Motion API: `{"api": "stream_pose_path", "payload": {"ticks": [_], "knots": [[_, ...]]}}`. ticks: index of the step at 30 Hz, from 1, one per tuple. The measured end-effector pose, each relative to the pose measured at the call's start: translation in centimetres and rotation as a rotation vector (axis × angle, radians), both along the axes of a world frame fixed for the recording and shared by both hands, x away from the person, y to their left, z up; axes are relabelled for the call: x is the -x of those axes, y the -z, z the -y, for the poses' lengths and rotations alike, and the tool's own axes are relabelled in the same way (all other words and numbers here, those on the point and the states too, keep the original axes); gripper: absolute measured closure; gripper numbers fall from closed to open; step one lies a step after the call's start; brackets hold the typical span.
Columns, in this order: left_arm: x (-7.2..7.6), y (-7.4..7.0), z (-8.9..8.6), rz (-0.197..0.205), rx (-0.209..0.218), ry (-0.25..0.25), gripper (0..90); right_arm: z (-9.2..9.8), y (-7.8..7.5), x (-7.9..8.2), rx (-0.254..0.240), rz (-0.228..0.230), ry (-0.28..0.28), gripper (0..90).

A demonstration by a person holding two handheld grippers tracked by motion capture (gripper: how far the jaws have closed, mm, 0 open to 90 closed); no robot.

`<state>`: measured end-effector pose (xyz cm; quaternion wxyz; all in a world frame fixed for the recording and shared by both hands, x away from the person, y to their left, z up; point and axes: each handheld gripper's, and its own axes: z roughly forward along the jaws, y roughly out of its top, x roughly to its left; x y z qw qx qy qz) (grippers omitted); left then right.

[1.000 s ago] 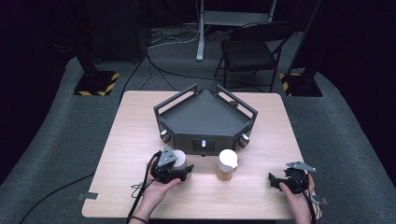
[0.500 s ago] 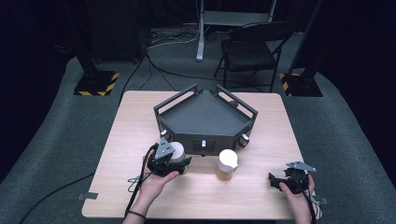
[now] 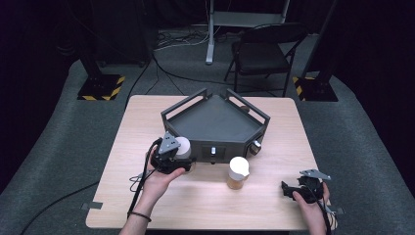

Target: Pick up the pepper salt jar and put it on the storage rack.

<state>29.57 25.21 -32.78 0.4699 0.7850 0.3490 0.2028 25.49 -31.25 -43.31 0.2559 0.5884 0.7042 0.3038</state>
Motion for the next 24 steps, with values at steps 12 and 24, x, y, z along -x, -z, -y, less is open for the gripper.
{"api": "stream_pose_path", "payload": {"ticks": [12, 24], "knots": [[-1.2, -2.2, 0.4, 0.004, -0.027, -0.009, 34.2, 0.0, 0.0, 0.0, 0.000, 0.000, -0.001, 0.0], [-2.1, -4.4, 0.8, 0.024, -0.040, -0.011, 34.3, 0.0, 0.0, 0.0, 0.000, 0.000, -0.002, 0.0]]}}
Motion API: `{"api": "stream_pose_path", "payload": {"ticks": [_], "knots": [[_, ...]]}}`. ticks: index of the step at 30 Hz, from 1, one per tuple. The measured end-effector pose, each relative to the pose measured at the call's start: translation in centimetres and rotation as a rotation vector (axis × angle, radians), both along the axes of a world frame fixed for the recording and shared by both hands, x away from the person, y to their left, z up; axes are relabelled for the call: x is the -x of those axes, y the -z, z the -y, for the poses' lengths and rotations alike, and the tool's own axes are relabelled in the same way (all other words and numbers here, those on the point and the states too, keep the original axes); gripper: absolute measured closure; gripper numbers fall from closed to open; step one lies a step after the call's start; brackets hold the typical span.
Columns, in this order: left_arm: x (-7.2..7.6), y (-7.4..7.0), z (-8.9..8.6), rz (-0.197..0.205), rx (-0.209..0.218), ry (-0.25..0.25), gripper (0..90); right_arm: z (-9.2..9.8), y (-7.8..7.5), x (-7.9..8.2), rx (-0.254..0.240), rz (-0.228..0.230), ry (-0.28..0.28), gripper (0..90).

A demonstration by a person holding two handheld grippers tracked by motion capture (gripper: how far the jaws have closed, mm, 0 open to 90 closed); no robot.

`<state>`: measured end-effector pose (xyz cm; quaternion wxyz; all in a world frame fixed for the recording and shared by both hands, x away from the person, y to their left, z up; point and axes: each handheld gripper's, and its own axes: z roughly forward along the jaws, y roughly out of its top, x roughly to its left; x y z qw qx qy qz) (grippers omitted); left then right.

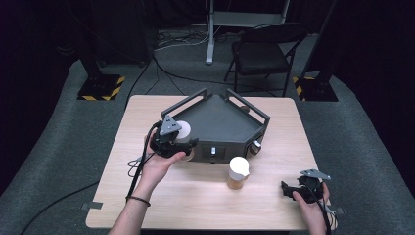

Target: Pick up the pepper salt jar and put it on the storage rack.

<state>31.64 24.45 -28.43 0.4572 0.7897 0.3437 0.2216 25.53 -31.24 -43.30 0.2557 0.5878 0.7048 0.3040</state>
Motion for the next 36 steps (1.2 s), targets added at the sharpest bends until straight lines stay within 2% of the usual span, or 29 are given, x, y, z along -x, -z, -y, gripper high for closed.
{"api": "stream_pose_path", "payload": {"ticks": [5, 15, 22, 26, 34, 36], "knots": [[-0.6, -0.9, 0.2, 0.005, 0.002, -0.007, 34.4, 0.0, 0.0, 0.0, 0.000, 0.000, -0.001, 0.0], [-2.7, -2.3, 1.3, 0.009, -0.004, -0.038, 34.5, 0.0, 0.0, 0.0, 0.000, 0.000, -0.002, 0.0], [-4.2, -2.1, 2.2, 0.002, -0.001, -0.065, 34.5, 0.0, 0.0, -0.1, 0.000, 0.000, -0.003, 0.0], [-5.2, -2.1, 2.8, 0.002, -0.013, -0.074, 34.6, 0.0, 0.0, -0.1, 0.000, 0.000, -0.003, 0.0], [-6.9, -1.9, 3.7, -0.020, -0.014, -0.089, 34.7, 0.0, 0.0, -0.1, 0.000, 0.000, -0.005, 0.0], [-7.6, -1.7, 4.2, -0.038, -0.012, -0.095, 34.7, 0.0, 0.0, -0.1, 0.000, 0.000, -0.005, 0.0]]}}
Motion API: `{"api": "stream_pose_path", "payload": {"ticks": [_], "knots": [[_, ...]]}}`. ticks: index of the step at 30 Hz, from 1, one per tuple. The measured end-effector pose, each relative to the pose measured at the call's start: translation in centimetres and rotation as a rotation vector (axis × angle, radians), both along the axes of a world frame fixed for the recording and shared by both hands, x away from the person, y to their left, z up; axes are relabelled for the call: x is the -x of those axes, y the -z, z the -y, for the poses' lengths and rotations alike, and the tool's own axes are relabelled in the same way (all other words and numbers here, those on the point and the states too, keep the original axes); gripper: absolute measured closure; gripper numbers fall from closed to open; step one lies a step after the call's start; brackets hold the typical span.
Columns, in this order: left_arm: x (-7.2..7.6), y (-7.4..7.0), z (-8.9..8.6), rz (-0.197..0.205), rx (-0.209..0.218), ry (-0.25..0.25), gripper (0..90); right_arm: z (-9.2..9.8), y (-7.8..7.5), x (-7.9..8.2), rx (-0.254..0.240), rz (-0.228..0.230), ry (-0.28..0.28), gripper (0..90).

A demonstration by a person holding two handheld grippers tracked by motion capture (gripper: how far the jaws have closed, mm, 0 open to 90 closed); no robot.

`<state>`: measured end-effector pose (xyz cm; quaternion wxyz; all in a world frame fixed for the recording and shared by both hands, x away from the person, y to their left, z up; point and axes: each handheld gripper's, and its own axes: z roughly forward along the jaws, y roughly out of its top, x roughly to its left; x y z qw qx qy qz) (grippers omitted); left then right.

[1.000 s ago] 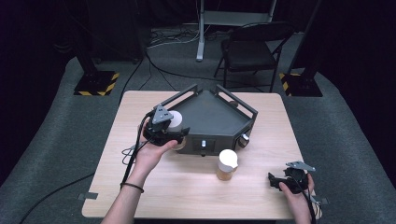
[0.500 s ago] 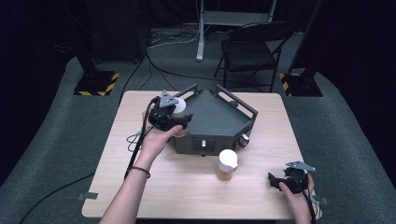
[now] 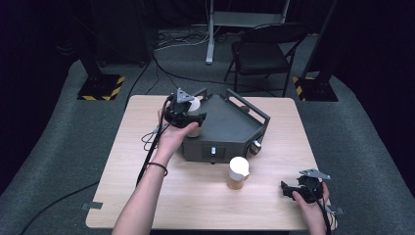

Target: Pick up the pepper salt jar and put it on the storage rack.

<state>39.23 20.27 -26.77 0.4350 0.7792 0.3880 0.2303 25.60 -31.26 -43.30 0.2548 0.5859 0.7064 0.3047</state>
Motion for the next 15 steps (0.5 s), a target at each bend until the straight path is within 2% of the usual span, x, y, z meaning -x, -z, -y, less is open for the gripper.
{"api": "stream_pose_path", "payload": {"ticks": [7, 15], "knots": [[-1.0, 0.7, 1.0, -0.035, -0.012, -0.013, 34.8, 0.0, 0.0, 0.0, 0.000, 0.000, -0.001, 0.0], [-1.1, 0.8, 1.1, -0.042, -0.012, -0.011, 34.9, 0.0, 0.0, 0.0, -0.001, -0.001, -0.002, 0.0]]}}
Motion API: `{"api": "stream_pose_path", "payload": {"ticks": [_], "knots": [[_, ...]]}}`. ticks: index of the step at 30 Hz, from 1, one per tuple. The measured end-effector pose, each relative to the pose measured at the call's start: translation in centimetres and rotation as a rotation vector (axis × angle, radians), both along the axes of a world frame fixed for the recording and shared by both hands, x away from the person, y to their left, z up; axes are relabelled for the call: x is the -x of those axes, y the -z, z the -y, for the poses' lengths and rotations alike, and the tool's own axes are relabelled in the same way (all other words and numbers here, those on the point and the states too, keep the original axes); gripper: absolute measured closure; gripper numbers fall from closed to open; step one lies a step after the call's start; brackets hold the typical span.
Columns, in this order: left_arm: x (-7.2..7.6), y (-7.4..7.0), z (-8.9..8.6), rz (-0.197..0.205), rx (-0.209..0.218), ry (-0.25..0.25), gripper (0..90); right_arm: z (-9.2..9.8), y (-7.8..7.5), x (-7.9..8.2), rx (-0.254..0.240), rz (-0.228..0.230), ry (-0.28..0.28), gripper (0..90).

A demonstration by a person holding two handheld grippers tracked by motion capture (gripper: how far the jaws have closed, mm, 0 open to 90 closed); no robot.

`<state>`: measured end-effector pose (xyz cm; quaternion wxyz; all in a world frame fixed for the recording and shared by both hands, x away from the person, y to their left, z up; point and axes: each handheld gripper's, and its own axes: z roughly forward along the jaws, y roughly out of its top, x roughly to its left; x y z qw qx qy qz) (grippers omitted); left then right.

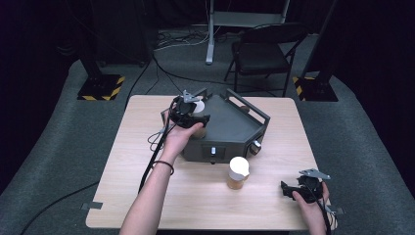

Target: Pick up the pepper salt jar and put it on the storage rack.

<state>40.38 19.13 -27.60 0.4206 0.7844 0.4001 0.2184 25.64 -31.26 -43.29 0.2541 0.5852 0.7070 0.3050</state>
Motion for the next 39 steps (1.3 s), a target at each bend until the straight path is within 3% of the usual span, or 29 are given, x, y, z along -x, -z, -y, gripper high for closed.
{"api": "stream_pose_path", "payload": {"ticks": [8, 18, 23, 29, 39], "knots": [[-0.2, -0.2, 0.0, -0.015, -0.003, -0.002, 34.1, 0.0, 0.0, 0.0, 0.000, 0.000, 0.001, 0.0], [0.4, -0.9, -0.9, -0.007, 0.018, 0.003, 16.2, -0.1, 0.0, 0.0, 0.001, 0.000, 0.000, 0.0], [1.3, -1.2, -2.5, 0.001, 0.051, 0.005, 13.2, -0.1, 0.0, 0.0, 0.000, 0.000, 0.000, 0.0], [2.2, -1.7, -4.0, 0.004, 0.059, 0.004, 10.3, -0.1, 0.0, 0.0, 0.000, 0.000, 0.000, 0.0], [4.3, -1.1, -6.4, 0.019, 0.091, 0.040, 10.0, -0.1, 0.0, 0.0, 0.001, 0.000, 0.000, 0.0]]}}
